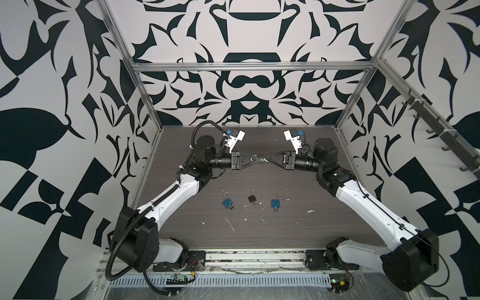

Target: Lock with the key

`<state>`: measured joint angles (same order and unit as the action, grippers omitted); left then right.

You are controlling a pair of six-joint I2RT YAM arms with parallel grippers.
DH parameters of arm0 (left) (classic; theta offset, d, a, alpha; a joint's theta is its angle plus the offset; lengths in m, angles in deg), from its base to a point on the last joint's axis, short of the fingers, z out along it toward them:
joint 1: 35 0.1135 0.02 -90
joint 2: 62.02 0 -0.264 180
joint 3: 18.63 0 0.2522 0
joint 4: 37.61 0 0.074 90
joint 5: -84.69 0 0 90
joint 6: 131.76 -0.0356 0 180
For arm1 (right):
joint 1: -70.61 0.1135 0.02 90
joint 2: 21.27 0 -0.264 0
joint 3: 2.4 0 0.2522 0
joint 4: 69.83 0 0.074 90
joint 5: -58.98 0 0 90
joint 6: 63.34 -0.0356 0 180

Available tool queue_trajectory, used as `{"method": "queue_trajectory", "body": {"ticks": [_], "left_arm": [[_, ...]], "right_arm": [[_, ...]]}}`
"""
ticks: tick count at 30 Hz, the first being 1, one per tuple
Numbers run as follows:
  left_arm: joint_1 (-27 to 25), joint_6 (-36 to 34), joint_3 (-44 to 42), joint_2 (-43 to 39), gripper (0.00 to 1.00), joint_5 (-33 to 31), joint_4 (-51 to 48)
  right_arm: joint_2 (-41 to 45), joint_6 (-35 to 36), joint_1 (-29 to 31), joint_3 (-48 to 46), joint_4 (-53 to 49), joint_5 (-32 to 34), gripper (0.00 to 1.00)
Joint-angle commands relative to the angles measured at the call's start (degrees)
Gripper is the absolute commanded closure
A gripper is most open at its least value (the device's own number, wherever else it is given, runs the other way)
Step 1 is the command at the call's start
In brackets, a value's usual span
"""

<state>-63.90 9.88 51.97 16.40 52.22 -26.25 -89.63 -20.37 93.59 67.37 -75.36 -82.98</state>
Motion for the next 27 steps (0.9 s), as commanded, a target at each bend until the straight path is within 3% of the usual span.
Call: {"method": "queue_trajectory", "body": {"ticks": [1, 20, 27], "left_arm": [[-0.19, 0.31, 1.44, 0.09, 1.0, 0.68, 2.32], [-0.16, 0.88, 0.96, 0.61, 1.0, 0.62, 3.82], [-0.13, 1.23, 0.63, 0.6, 1.0, 0.65, 4.45]], "right_arm": [[0.33, -0.6, 0.31, 0.92, 3.44, -1.38, 0.78], [0.01, -2.11, 0.82, 0.0, 4.73, -2.88, 0.83], [-0.04, -2.71, 0.83, -0.8, 5.81, -3.23, 0.9]]}}
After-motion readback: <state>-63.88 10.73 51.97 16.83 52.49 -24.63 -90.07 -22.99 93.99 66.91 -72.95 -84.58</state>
